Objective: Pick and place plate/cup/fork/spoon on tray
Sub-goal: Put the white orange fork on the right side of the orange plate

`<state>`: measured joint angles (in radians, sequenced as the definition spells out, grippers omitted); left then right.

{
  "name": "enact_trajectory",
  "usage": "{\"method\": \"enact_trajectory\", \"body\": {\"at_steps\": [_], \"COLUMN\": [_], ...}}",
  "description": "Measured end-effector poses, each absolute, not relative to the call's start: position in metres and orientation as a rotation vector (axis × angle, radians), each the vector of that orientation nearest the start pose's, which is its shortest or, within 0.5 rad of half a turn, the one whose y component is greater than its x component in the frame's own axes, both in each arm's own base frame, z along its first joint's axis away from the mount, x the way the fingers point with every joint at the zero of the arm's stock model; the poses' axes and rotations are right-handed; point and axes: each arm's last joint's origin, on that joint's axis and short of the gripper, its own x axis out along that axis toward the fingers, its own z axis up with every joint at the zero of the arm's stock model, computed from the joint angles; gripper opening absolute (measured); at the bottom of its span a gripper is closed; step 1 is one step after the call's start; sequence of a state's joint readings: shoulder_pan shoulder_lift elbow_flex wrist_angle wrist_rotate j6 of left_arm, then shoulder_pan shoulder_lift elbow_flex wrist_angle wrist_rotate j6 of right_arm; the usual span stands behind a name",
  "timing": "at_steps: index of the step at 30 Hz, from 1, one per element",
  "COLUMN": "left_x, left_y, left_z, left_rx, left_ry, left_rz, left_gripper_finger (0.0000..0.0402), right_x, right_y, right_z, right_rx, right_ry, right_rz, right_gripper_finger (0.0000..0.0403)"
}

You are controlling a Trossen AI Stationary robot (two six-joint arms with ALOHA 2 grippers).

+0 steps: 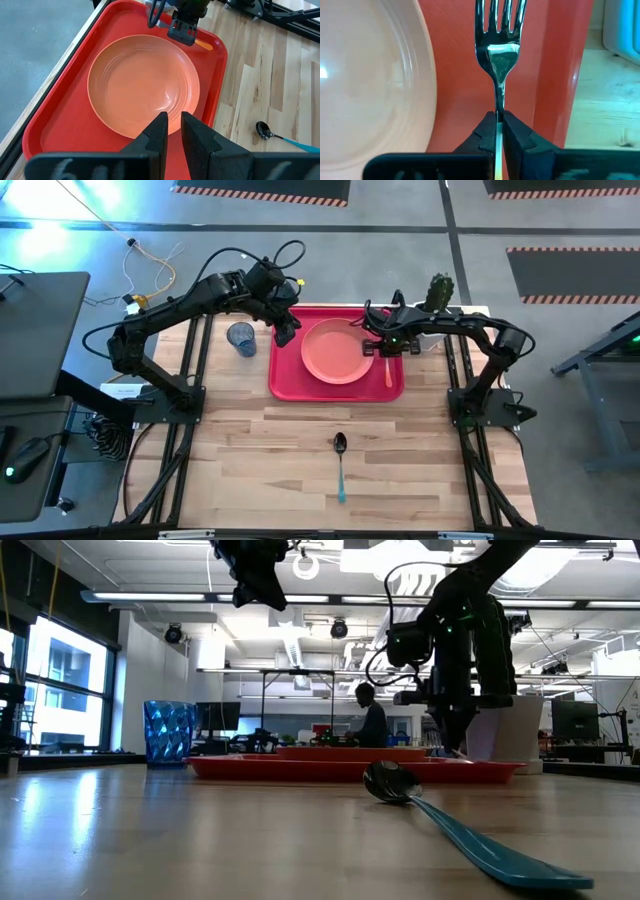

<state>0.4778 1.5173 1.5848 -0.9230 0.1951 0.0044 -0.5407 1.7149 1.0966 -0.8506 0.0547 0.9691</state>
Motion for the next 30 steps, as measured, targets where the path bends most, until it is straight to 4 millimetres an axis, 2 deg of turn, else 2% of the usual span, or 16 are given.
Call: {"method": "enact_trajectory", "body": {"at_steps": [13,22,30], "left_x": [0.277,0.277,0.277], "left_y": [0.137,0.137,0.137], "left_z": [0.371,0.371,0.371], "left_rx": [-0.279,-0.279,-0.279], "left_ry": [0.811,0.811,0.811], "left_rz": [0.263,0.264,0.263], "left_gripper_finger": [0.0044,0.0044,0.0044], "right_x": [0.257,0.244,0.248], "right_y": [-0.159,-0.15,-0.155], "right_z": [0.175,0.149,0.152], "right_rx": [1.13,1.196,1.172], "right_ry": [1.125,1.152,1.106], "right_rz": [-1.166,-1.18,-1.162], "right_gripper_finger": [0.0,0.0,0.0]}}
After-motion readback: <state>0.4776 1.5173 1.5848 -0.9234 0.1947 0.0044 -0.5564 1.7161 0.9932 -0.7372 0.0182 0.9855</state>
